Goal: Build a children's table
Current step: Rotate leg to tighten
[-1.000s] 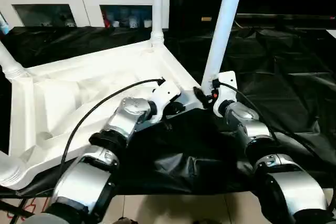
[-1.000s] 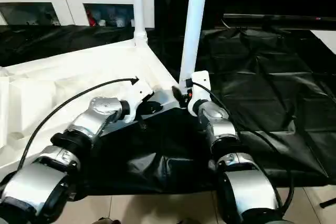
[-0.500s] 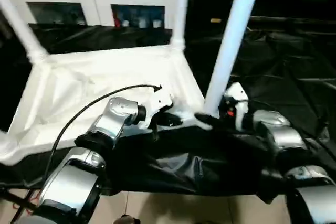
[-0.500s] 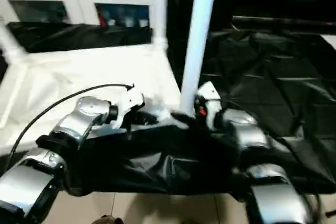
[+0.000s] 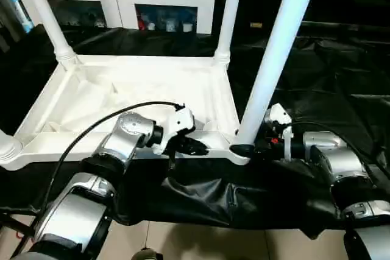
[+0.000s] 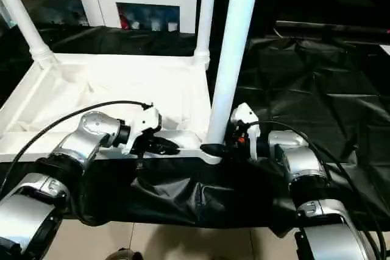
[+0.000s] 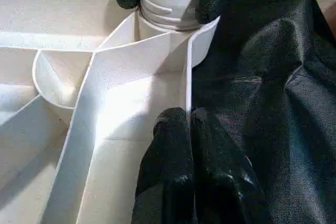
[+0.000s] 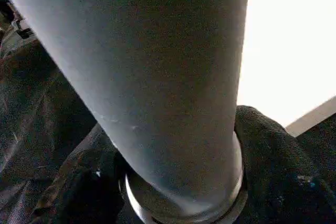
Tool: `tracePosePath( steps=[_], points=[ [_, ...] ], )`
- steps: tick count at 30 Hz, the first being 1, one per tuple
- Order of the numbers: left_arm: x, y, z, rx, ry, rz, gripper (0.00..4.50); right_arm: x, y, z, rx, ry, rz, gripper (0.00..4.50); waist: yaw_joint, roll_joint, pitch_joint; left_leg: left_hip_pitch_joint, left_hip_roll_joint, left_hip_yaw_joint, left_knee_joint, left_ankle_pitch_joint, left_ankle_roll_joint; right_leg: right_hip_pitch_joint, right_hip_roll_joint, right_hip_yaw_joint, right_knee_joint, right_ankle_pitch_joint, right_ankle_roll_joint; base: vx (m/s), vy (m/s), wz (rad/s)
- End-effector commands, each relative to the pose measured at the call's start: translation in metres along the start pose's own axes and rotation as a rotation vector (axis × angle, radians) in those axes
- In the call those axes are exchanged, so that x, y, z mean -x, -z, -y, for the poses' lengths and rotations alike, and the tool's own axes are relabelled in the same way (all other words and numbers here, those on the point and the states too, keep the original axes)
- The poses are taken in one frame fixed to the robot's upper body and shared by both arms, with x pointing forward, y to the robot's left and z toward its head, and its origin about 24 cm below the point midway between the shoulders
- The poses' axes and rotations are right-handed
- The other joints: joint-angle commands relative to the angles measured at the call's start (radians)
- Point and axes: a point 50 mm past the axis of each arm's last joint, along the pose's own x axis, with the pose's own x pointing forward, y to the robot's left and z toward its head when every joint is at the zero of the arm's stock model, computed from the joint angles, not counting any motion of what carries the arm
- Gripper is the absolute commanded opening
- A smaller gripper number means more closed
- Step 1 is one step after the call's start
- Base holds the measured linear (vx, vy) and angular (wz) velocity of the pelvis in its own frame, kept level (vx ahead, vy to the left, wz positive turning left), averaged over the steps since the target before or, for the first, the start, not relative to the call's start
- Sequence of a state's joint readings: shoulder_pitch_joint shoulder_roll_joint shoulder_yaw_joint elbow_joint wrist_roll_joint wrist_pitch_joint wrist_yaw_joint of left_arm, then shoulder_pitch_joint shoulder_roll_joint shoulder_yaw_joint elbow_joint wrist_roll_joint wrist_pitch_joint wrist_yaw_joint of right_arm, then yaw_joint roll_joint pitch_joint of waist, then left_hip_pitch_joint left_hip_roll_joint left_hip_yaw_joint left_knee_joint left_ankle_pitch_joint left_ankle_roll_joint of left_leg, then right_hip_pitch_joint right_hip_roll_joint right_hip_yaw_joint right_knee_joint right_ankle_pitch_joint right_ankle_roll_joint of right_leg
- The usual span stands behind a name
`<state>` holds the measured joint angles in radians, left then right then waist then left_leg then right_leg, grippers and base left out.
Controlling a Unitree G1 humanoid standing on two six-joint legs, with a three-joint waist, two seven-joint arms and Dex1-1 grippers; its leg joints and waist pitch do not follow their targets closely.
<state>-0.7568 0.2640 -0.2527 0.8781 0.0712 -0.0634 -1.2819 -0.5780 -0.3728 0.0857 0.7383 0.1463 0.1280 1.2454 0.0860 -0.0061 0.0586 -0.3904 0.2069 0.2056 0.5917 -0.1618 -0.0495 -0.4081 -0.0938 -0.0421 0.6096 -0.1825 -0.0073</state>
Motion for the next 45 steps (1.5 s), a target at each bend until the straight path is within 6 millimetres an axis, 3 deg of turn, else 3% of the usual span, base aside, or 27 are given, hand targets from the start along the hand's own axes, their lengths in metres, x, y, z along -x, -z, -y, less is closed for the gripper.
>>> tracePosePath(
  steps=[1,5,6,7,8,9,12,14,17,18,19,20,21,23,26,27,28,30,35,36,37,40,43,45],
  points=[
    [-0.003,-0.012,-0.005,-0.012,-0.057,0.042,0.00,-0.020,0.006,-0.011,-0.032,-0.040,0.004,2.63,-0.003,-0.014,-0.070,0.027,0.029,-0.010,-0.069,-0.231,0.049,0.041,-0.046,0.026,-0.070,-0.210,-0.237,0.000,0.000,0.00],
    [-0.009,-0.016,-0.010,0.017,-0.140,0.058,0.00,-0.035,0.009,-0.002,-0.060,0.170,0.019,2.63,-0.014,-0.015,-0.067,0.028,0.027,-0.012,-0.073,-0.264,0.019,0.034,-0.050,0.029,-0.078,-0.289,-0.213,0.000,0.000,0.00],
    [-0.012,-0.018,-0.012,0.018,-0.176,0.056,0.00,-0.040,0.012,0.002,-0.086,0.271,0.012,2.62,-0.028,-0.014,-0.063,0.030,0.024,-0.017,-0.078,-0.307,-0.003,0.030,-0.050,0.027,-0.086,-0.363,-0.195,0.000,0.000,0.00],
    [-0.016,-0.020,-0.014,0.031,-0.212,0.053,0.00,-0.044,0.013,0.006,-0.112,0.352,0.013,2.62,-0.033,-0.002,-0.063,0.032,0.024,-0.020,-0.079,-0.323,-0.012,0.030,-0.050,0.026,-0.087,-0.382,-0.190,0.000,0.000,0.00],
    [-0.019,-0.021,-0.015,0.040,-0.234,0.052,0.00,-0.047,0.014,0.007,-0.128,0.401,0.013,2.62,-0.042,-0.006,-0.062,0.030,0.024,-0.020,-0.080,-0.335,-0.020,0.029,-0.048,0.027,-0.090,-0.394,-0.186,0.000,0.000,0.00],
    [-0.022,-0.022,-0.017,0.055,-0.263,0.051,0.00,-0.051,0.014,0.009,-0.155,0.458,0.025,2.62,-0.049,-0.002,-0.063,0.040,0.021,-0.023,-0.079,-0.373,-0.031,0.024,-0.046,0.026,-0.098,-0.429,-0.173,0.000,0.000,0.00],
    [-0.032,-0.026,-0.018,0.086,-0.318,0.049,0.00,-0.064,0.011,0.009,-0.226,0.555,0.072,2.62,-0.057,-0.007,-0.064,0.034,0.020,-0.022,-0.080,-0.374,-0.025,0.026,-0.045,0.028,-0.097,-0.403,-0.175,0.000,0.000,0.00],
    [-0.037,-0.027,-0.017,0.093,-0.331,0.046,0.00,-0.071,0.010,0.008,-0.257,0.597,0.090,2.62,-0.058,0.000,-0.065,0.033,0.021,-0.022,-0.081,-0.363,-0.021,0.026,-0.045,0.028,-0.095,-0.373,-0.183,0.000,0.000,0.00],
    [-0.045,-0.031,-0.015,0.099,-0.337,0.051,0.00,-0.081,0.006,0.006,-0.253,0.643,0.107,2.62,-0.059,0.001,-0.068,0.031,0.020,-0.019,-0.080,-0.351,-0.015,0.028,-0.043,0.029,-0.092,-0.322,-0.195,0.000,0.000,0.00],
    [-0.051,-0.035,-0.012,0.085,-0.317,0.064,0.00,-0.088,0.002,0.003,-0.235,0.631,0.136,3.32,-0.057,0.010,-0.068,0.032,0.019,-0.020,-0.080,-0.349,-0.014,0.030,-0.043,0.028,-0.091,-0.305,-0.200,0.000,0.000,0.00],
    [-0.051,-0.035,-0.012,0.084,-0.315,0.065,0.00,-0.088,0.001,0.003,-0.235,0.629,0.139,3.32,-0.059,0.012,-0.069,0.032,0.020,-0.019,-0.080,-0.351,-0.013,0.030,-0.042,0.028,-0.092,-0.293,-0.201,0.000,0.000,0.00],
    [-0.053,-0.036,-0.011,0.078,-0.304,0.070,0.00,-0.089,0.000,0.002,-0.236,0.616,0.154,3.32,-0.059,0.007,-0.070,0.030,0.018,-0.019,-0.079,-0.347,-0.008,0.033,-0.040,0.027,-0.089,-0.273,-0.204,0.000,0.000,0.00],
    [-0.051,-0.038,-0.010,0.056,-0.282,0.080,0.00,-0.085,-0.003,0.003,-0.240,0.580,0.184,3.34,-0.058,0.014,-0.071,0.029,0.018,-0.019,-0.078,-0.334,-0.001,0.036,-0.040,0.028,-0.086,-0.245,-0.210,0.000,0.000,0.00],
    [-0.048,-0.037,-0.009,0.038,-0.250,0.087,0.00,-0.081,-0.004,0.002,-0.209,0.510,0.188,3.60,-0.057,0.016,-0.074,0.028,0.018,-0.017,-0.077,-0.308,0.014,0.041,-0.038,0.027,-0.081,-0.181,-0.228,0.000,0.000,0.00],
    [-0.043,-0.034,-0.007,0.011,-0.204,0.090,0.00,-0.074,-0.004,-0.001,-0.123,0.410,0.162,3.80,-0.054,0.012,-0.077,0.023,0.018,-0.015,-0.073,-0.261,0.043,0.051,-0.039,0.026,-0.075,-0.101,-0.247,0.000,0.000,0.00],
    [-0.040,-0.033,-0.005,0.000,-0.174,0.093,0.00,-0.069,-0.003,-0.002,-0.093,0.362,0.156,3.80,-0.053,0.018,-0.078,0.024,0.019,-0.014,-0.072,-0.242,0.053,0.051,-0.038,0.024,-0.073,-0.069,-0.255,0.000,0.000,0.00],
    [-0.037,-0.031,-0.003,-0.008,-0.142,0.097,0.00,-0.062,-0.002,-0.004,-0.070,0.305,0.153,3.80,-0.050,0.017,-0.079,0.023,0.020,-0.014,-0.070,-0.226,0.065,0.057,-0.038,0.022,-0.070,-0.047,-0.266,0.000,0.000,0.00],
    [-0.031,-0.028,0.000,-0.022,-0.096,0.103,0.00,-0.051,0.000,-0.006,-0.028,0.222,0.136,3.80,-0.045,0.017,-0.079,0.023,0.024,-0.009,-0.068,-0.205,0.085,0.056,-0.036,0.021,-0.066,-0.013,-0.285,0.000,0.000,0.00],
    [-0.024,-0.022,0.003,-0.048,-0.034,0.082,0.00,-0.035,0.005,-0.012,-0.001,0.086,0.094,3.80,-0.034,0.012,-0.075,0.029,0.028,-0.008,-0.070,-0.242,0.078,0.051,-0.039,0.022,-0.073,-0.101,-0.283,0.000,0.000,0.00],
    [-0.022,-0.021,0.003,-0.050,-0.025,0.078,0.00,-0.032,0.005,-0.013,0.003,0.060,0.084,3.80,-0.026,0.015,-0.072,0.032,0.030,-0.008,-0.073,-0.256,0.070,0.047,-0.040,0.023,-0.075,-0.128,-0.277,0.000,0.000,0.00],
    [-0.018,-0.020,0.002,-0.052,-0.010,0.071,0.00,-0.025,0.008,-0.017,0.012,-0.011,0.055,3.80,-0.025,0.009,-0.070,0.030,0.029,-0.009,-0.076,-0.270,0.060,0.048,-0.039,0.022,-0.077,-0.158,-0.269,0.000,0.000,0.00],
    [-0.013,-0.020,0.001,-0.056,0.002,0.061,0.00,-0.018,0.010,-0.021,0.011,-0.084,0.024,3.80,-0.016,0.011,-0.068,0.036,0.032,-0.011,-0.078,-0.298,0.050,0.044,-0.042,0.025,-0.083,-0.213,-0.251,0.000,0.000,0.00],
    [-0.012,-0.020,0.001,-0.059,0.006,0.058,0.00,-0.016,0.011,-0.022,0.007,-0.105,0.015,3.80,-0.015,0.009,-0.068,0.032,0.031,-0.012,-0.079,-0.301,0.037,0.044,-0.045,0.025,-0.084,-0.237,-0.240,0.000,0.000,0.00],
    [-0.005,-0.018,-0.001,-0.061,0.016,0.049,0.00,-0.012,0.013,-0.026,-0.014,-0.176,-0.030,3.45,-0.012,0.002,-0.069,0.031,0.030,-0.012,-0.078,-0.283,0.040,0.045,-0.045,0.025,-0.084,-0.239,-0.232,0.000,0.000,0.00]
  ],
)
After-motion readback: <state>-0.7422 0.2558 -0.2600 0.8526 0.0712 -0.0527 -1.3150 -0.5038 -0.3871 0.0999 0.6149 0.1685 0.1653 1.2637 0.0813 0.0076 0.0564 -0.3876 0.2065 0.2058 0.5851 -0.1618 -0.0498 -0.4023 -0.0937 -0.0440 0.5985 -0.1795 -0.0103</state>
